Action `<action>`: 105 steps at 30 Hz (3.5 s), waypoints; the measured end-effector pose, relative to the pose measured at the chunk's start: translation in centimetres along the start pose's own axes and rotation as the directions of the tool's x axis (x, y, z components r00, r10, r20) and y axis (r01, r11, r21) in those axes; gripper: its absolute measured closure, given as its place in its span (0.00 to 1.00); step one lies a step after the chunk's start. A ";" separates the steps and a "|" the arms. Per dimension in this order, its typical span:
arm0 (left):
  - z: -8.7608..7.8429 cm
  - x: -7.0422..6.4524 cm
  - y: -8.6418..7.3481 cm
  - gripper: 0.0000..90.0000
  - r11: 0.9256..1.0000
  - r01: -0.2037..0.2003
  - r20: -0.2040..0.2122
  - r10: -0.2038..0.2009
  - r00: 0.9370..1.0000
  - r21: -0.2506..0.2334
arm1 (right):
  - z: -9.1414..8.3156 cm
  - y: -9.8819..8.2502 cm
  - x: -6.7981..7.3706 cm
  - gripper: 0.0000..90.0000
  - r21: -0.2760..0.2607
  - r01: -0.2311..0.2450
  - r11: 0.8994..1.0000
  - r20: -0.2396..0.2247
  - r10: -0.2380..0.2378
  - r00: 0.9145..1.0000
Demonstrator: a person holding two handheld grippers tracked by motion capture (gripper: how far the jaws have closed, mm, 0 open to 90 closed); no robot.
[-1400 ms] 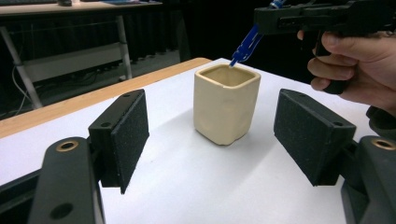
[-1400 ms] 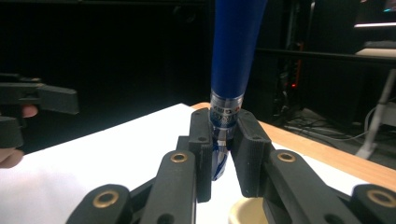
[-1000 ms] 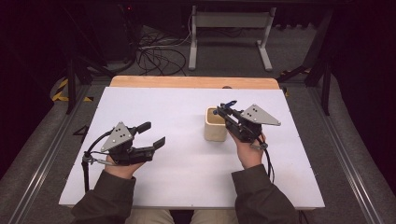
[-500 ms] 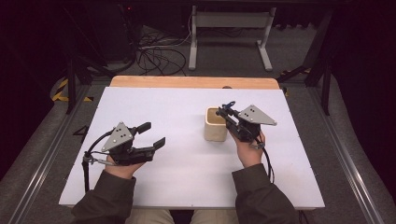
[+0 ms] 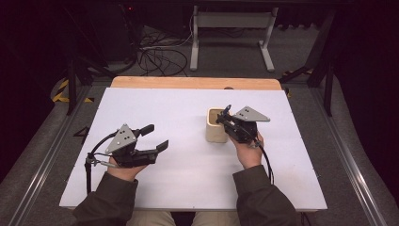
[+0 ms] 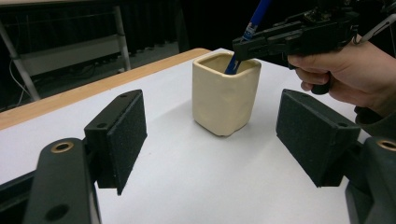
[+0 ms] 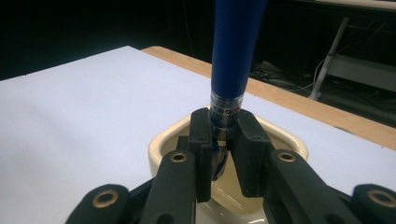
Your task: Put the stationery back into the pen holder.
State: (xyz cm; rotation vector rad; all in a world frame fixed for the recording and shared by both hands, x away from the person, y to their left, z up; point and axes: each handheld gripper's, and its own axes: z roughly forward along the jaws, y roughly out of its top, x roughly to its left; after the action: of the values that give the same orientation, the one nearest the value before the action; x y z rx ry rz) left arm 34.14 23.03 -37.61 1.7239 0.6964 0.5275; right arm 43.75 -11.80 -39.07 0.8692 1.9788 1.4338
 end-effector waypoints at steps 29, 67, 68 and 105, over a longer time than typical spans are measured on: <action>0.4 -0.3 -0.2 0.28 1.000 -0.011 0.022 0.011 1.000 0.011 | 0.8 -0.5 0.1 0.88 0.052 -0.006 0.999 -0.027 0.007 1.000; 1.4 -1.0 -0.7 0.28 0.998 -0.042 0.046 0.039 0.998 0.055 | 0.3 -0.3 0.0 0.74 0.009 -0.020 1.000 -0.025 0.020 0.999; 1.4 -1.0 -0.7 0.28 0.997 -0.050 0.043 0.048 0.998 0.057 | 0.3 -0.3 0.0 0.74 0.012 -0.020 1.000 -0.025 0.021 0.999; 1.1 -0.8 -0.5 0.27 0.997 -0.054 0.031 0.053 0.998 0.049 | -0.6 0.2 0.0 0.58 -0.030 -0.054 0.998 -0.045 0.053 0.998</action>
State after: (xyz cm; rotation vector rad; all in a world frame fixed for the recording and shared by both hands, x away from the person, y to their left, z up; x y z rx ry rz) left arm 34.16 21.80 -38.39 1.7973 0.6485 0.5245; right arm 43.33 -12.09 -38.73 0.8903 1.9740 1.5222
